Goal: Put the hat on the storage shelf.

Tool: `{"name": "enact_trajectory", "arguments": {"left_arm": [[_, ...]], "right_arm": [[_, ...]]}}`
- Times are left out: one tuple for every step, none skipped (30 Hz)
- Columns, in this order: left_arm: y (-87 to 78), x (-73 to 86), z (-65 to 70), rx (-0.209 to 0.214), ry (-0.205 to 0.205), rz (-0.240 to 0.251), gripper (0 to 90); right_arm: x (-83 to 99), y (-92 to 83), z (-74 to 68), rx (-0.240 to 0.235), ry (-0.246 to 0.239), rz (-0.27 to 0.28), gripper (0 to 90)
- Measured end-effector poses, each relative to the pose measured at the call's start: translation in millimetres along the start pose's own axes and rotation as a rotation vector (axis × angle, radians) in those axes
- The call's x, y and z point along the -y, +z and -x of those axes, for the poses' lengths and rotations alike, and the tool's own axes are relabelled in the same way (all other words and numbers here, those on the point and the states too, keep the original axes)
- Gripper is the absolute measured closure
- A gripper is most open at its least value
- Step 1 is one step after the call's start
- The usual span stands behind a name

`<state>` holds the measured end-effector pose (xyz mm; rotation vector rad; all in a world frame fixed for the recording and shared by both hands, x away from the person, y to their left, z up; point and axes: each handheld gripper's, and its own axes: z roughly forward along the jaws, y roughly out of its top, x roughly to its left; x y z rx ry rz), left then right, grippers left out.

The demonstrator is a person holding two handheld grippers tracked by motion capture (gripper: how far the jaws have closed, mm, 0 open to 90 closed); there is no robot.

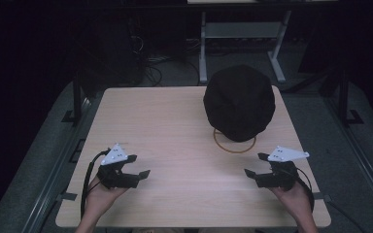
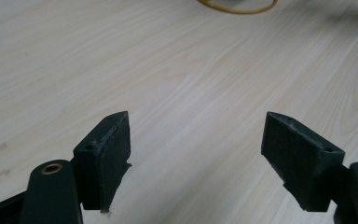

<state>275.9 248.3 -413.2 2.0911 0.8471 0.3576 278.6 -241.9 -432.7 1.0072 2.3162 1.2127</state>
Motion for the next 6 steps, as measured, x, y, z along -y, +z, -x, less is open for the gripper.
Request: {"name": "enact_trajectory", "arguments": {"left_arm": [[-0.5, 3.9, 0.8, -0.004, 0.001, 0.001, 23.2], [-1.0, 5.7, 1.1, -0.007, -0.002, 0.000, 23.2], [-1.3, 8.0, 1.6, -0.007, -0.009, 0.004, 23.2], [-1.3, 12.1, 3.0, -0.007, -0.012, 0.008, 23.2], [-1.3, 12.1, 3.0, -0.007, -0.012, 0.008, 23.2], [-1.4, 14.3, 4.2, -0.012, -0.005, -0.007, 23.2]], "right_arm": [[0.1, -0.2, 0.0, -0.002, 0.000, 0.001, 20.3], [0.3, -0.7, -0.2, -0.002, 0.004, 0.001, 20.3], [0.5, -1.0, -0.4, -0.002, 0.005, 0.002, 20.3], [1.1, -1.4, -0.9, -0.003, 0.000, 0.007, 20.3], [1.1, -1.4, -0.9, -0.003, 0.000, 0.007, 20.3], [1.2, -1.6, -1.3, -0.004, 0.001, 0.008, 20.3]]}}
